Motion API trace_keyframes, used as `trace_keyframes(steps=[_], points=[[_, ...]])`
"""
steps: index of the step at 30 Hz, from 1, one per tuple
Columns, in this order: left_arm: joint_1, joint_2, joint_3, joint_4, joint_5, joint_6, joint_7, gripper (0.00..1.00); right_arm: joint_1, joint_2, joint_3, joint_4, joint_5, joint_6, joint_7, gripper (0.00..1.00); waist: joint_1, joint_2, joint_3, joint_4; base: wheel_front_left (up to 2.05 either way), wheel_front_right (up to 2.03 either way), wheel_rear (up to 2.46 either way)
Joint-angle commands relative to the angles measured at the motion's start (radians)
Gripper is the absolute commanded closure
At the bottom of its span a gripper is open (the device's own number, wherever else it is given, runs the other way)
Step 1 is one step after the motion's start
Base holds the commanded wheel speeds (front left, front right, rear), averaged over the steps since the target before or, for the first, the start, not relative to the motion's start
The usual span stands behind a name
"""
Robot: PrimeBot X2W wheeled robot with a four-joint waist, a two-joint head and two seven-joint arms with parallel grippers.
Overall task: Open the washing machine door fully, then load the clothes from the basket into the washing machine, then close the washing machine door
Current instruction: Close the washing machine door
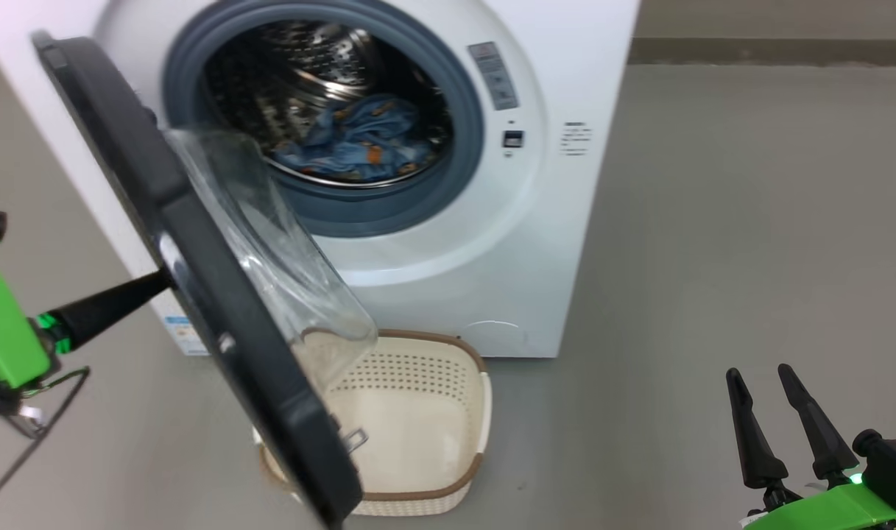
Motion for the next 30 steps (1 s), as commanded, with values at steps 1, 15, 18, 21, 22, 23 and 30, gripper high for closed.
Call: trace_keyframes(steps=[1, 15, 18, 21, 22, 23, 30], points=[[-0.049, 0.026, 0.031, -0.031, 0.016, -0.007, -0.025, 1.00, -0.020, -0.016, 0.017, -0.027, -0.008, 0.005, -0.008, 0.00, 0.0000, 0.0000, 0.003, -0.049, 0.00, 0.00, 0.00], [-0.068, 0.010, -0.003, 0.014, 0.044, -0.007, -0.139, 1.00, -0.027, -0.012, 0.006, -0.028, -0.007, 0.005, -0.008, 0.00, 0.0000, 0.0000, 0.015, -0.134, 0.00, 0.00, 0.00], [-0.071, 0.008, -0.004, 0.019, 0.042, -0.007, -0.154, 1.00, -0.028, -0.011, 0.003, -0.028, -0.007, 0.005, -0.008, 0.00, 0.0000, 0.0000, 0.016, -0.140, 0.00, 0.00, 0.00], [-0.075, 0.007, -0.009, 0.026, 0.044, -0.007, -0.175, 1.00, -0.030, -0.009, 0.000, -0.029, -0.007, 0.005, -0.008, 0.00, 0.0000, 0.0000, 0.019, -0.146, 0.00, 0.00, 0.00], [-0.077, 0.006, -0.012, 0.028, 0.045, -0.007, -0.181, 1.00, -0.030, -0.008, -0.001, -0.029, -0.008, 0.005, -0.008, 0.00, 0.0000, 0.0000, 0.019, -0.147, 0.00, 0.00, 0.00], [-0.077, 0.005, -0.016, 0.029, 0.046, -0.007, -0.186, 1.00, -0.030, -0.007, -0.002, -0.030, -0.008, 0.005, -0.008, 0.00, 0.0000, 0.0000, 0.020, -0.147, 0.00, 0.00, 0.00], [-0.058, 0.004, -0.038, 0.018, 0.037, -0.007, -0.212, 1.00, -0.026, -0.002, -0.013, -0.031, -0.010, 0.005, -0.008, 0.00, 0.0000, 0.0000, 0.022, -0.136, 0.00, 0.00, 0.00]])
